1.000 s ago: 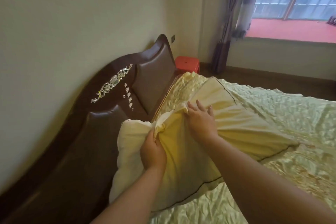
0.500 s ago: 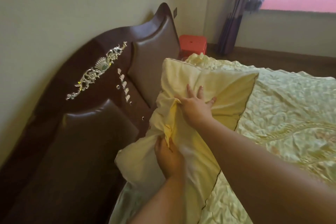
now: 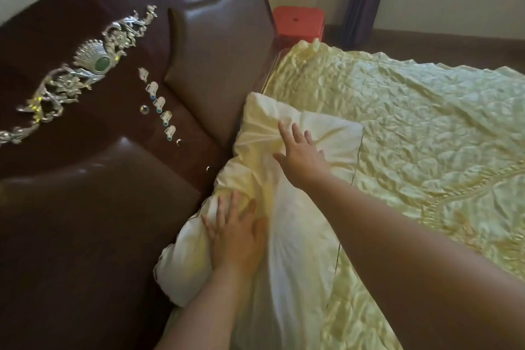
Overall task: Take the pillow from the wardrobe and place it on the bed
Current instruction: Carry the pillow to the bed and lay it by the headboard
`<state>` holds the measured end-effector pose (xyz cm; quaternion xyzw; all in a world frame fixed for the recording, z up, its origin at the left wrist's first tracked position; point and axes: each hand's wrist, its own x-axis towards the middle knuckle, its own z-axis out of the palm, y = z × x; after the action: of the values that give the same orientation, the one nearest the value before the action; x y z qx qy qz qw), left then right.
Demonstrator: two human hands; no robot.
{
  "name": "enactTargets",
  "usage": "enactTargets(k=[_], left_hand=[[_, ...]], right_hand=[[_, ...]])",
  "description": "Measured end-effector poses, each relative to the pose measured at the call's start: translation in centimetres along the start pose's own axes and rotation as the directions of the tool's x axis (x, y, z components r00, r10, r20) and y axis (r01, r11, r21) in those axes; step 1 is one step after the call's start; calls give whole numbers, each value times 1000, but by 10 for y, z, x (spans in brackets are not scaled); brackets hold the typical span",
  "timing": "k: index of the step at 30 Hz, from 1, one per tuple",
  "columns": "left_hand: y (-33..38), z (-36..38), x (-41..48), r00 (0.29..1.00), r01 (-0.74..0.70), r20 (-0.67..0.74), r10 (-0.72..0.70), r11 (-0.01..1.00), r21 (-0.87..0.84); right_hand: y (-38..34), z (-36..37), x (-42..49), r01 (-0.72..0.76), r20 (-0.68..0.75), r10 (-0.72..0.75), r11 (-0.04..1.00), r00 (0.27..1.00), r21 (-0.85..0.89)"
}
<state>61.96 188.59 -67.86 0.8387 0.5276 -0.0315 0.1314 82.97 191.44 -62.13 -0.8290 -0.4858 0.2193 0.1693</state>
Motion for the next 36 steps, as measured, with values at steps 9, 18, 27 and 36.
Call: enactTargets(k=[9,18,27,36], left_hand=[[-21,13,7,965,24,257,-45,996,83],[-35,31,-2,890,295,351,-291,955,42],[-25,30,-6,885,391,251,-392,919,54],[-31,17,3,891,411,196,-410,911,33]], right_hand=[[42,32,-25,-56,286,91,990,954,-129],[89,63,-42,-617,291,554,760,780,205],[60,49,-30,-269,-148,264,963,953,-12],[86,45,-42,-530,-39,528,844,848,-83]])
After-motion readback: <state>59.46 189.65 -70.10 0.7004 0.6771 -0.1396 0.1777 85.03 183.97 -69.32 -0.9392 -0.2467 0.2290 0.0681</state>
